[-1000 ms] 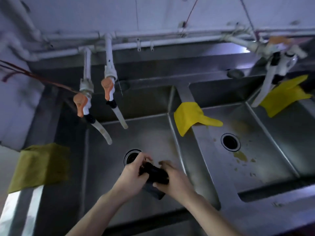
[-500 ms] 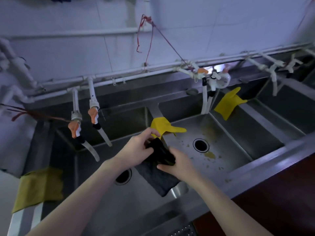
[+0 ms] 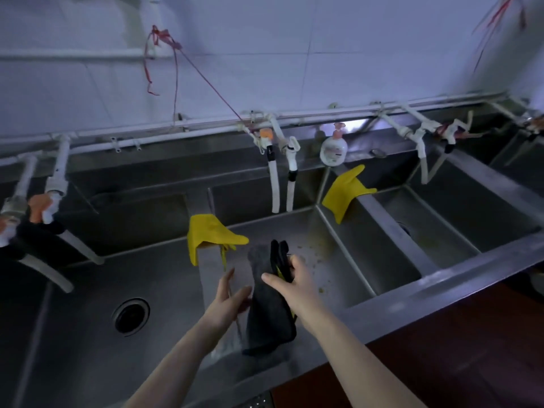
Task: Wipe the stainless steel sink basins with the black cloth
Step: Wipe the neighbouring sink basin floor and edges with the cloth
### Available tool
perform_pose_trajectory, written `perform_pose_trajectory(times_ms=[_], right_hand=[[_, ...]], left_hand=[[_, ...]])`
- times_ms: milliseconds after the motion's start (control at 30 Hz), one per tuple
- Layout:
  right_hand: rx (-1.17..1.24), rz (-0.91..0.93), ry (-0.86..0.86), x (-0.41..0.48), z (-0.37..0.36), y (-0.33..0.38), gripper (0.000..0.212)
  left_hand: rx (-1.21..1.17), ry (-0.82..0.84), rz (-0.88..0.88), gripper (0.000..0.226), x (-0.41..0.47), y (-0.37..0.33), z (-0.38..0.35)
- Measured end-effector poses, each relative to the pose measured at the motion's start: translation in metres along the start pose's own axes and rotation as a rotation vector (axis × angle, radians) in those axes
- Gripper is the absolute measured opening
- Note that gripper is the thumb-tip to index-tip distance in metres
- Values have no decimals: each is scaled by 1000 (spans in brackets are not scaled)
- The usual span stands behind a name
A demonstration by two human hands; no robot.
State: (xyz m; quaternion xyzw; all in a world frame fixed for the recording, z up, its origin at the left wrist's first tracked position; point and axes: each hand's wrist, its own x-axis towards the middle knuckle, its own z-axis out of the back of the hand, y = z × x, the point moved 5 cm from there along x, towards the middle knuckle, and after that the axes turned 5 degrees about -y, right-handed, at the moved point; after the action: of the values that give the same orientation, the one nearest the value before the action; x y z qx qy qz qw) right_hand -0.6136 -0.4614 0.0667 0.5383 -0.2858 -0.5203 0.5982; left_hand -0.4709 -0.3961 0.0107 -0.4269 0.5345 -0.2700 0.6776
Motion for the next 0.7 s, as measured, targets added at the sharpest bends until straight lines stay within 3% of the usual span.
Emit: perform_pose_trajectory(times_ms=[167,267,467,700], right_hand=[[66,-107,64,14,52,-33,29],[71,-158,81,24,79,-47,43],[30,-183,106,60,112,-69,62],[-87,-205,119,126,129,-91,78]], left_hand=[[-199,-74,117,53,11,22,-58],[-213,-73,181,46,17,19,-80],[-247,45,303,58,44,16,-121],[-258,-91,171,41,103,-8,-134]])
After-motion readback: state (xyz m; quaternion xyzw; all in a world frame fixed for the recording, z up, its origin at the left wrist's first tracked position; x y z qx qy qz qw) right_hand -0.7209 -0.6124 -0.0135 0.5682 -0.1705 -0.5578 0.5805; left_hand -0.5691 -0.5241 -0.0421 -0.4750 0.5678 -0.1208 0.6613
